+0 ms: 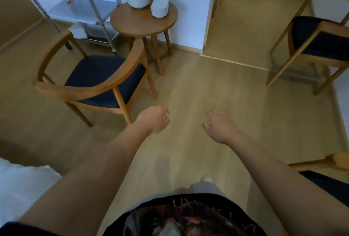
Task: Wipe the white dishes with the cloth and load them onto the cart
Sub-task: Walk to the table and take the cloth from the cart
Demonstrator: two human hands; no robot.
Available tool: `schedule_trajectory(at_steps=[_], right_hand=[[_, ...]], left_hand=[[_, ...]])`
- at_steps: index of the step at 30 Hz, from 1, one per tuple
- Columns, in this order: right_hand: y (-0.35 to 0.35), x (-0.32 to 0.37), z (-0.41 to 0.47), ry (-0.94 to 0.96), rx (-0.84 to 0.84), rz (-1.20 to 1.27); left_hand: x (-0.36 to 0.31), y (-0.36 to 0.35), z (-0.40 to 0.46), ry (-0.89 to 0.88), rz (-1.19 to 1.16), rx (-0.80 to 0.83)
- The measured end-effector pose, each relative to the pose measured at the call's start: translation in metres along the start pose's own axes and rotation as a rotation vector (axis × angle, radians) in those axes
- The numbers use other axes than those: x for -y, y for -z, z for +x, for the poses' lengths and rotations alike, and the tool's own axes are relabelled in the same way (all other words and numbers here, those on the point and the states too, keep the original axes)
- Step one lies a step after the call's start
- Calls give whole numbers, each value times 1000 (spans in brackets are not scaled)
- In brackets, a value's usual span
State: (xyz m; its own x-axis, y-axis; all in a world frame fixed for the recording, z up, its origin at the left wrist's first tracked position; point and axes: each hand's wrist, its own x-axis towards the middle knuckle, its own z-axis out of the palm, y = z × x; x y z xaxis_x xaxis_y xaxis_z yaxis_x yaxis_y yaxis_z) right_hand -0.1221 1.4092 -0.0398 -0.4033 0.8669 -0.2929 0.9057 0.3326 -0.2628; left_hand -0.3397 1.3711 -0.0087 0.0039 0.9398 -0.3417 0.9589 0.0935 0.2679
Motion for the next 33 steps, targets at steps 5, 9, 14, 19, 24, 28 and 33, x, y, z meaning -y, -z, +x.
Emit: schedule_trajectory(at_steps=[5,9,14,19,24,28,33], right_hand=[[19,-26,70,-1,50,7],[44,-52,142,46,55,-22],[90,-79,234,128,87,-56],[134,-95,318,222,89,-112],[155,-84,384,323,144,-111],[164,-70,436,384,161,-87],[180,-44,514,430,167,-86]], left_hand=[[3,11,74,11,14,23],[-2,33,141,47,-20,3],[-16,72,221,143,-82,-2],[-26,103,284,239,-179,-70],[-4,122,326,348,-243,-140],[24,140,360,383,-241,-151],[70,175,422,404,-212,-183]])
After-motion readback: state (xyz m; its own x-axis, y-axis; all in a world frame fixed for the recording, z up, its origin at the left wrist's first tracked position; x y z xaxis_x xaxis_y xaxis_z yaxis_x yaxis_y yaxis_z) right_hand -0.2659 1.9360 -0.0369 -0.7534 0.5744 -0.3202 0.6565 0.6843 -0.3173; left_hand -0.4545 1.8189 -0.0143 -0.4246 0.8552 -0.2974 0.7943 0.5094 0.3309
